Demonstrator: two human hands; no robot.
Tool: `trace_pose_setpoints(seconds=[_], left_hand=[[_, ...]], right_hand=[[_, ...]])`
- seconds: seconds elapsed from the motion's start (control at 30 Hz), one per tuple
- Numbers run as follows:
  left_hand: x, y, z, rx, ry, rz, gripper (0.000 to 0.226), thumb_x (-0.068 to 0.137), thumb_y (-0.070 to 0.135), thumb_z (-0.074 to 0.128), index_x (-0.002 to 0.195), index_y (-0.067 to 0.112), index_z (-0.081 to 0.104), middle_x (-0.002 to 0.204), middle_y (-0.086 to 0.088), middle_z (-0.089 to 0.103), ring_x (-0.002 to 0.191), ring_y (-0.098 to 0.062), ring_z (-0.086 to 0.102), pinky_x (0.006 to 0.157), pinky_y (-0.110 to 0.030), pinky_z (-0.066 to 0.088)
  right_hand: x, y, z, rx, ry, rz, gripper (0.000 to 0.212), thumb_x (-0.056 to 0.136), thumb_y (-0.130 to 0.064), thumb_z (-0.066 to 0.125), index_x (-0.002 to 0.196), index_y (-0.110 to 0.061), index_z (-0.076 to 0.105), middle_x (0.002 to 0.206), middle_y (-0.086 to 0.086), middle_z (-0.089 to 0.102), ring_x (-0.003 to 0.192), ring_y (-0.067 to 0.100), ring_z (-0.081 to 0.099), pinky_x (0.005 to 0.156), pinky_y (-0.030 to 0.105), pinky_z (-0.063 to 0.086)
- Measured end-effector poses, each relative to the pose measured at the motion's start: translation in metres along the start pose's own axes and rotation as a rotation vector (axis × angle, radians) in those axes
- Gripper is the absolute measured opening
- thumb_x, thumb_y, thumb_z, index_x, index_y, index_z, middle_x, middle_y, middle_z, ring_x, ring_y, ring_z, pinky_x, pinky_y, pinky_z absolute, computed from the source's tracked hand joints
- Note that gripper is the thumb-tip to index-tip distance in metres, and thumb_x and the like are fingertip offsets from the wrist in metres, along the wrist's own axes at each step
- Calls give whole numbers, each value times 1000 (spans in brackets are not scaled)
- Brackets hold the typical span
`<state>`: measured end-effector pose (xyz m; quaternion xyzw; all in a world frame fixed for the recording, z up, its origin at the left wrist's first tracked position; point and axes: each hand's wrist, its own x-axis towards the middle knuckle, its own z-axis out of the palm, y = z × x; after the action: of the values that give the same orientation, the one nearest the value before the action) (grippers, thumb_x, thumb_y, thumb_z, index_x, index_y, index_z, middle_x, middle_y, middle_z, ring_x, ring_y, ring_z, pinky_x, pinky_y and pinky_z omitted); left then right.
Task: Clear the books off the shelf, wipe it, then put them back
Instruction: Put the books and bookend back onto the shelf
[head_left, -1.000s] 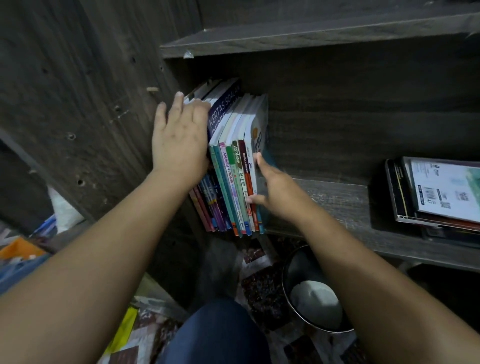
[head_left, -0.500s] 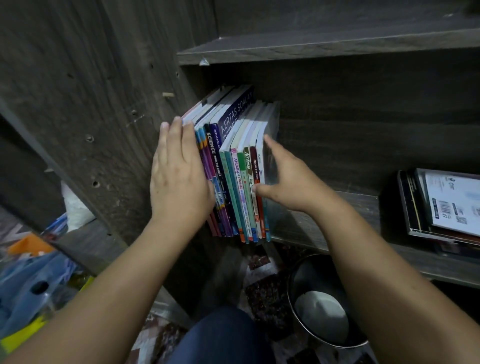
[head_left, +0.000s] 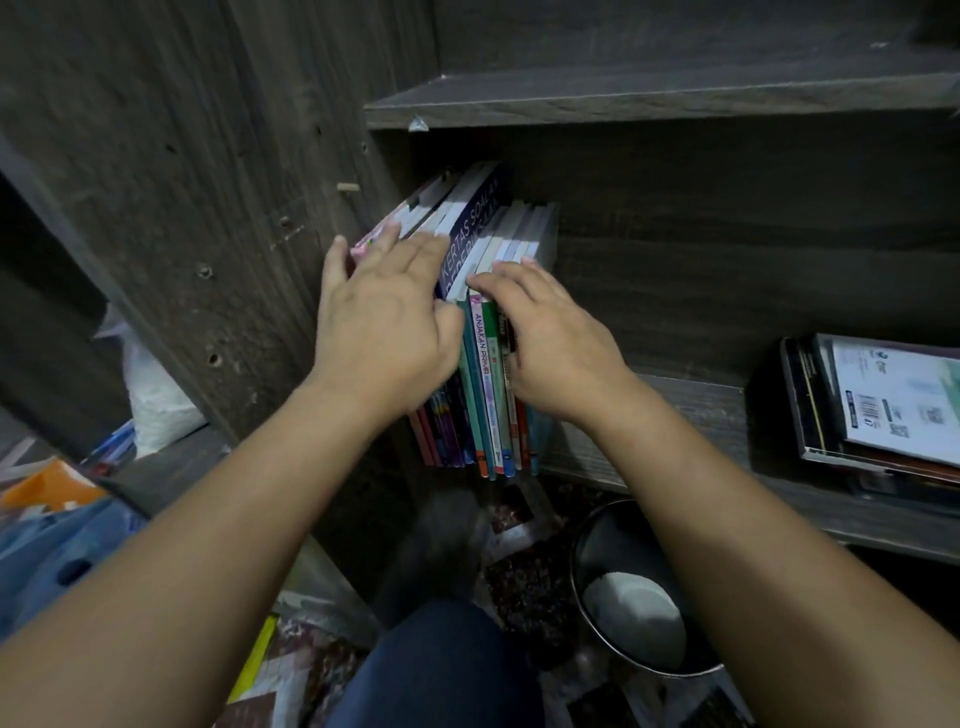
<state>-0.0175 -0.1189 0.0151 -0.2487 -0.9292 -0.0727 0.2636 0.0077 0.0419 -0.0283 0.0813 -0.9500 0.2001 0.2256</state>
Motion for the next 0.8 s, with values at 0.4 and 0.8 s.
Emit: trace_pose_setpoints(seconds=[0.4,0.8], left_hand=[[-21,31,-45,-239,-164,-524,69,84,25,68,138,12,28,129,-14,41,110,-37,52,87,-39,40],[-21,18,-52,34,-442,-275,92,91,27,60,151,42,-9,127,-22,55,108,-40,56,81,-40,43]], right_hand=[[15,-13,-7,-122,5,-8,50,89,-17,57,136,-25,41,135,0,44,124,21,40,76,32,42],[37,-46,-10,-209,-234,189,64,83,-24,63,135,-21,26,136,9,39,131,34,32,89,45,44]])
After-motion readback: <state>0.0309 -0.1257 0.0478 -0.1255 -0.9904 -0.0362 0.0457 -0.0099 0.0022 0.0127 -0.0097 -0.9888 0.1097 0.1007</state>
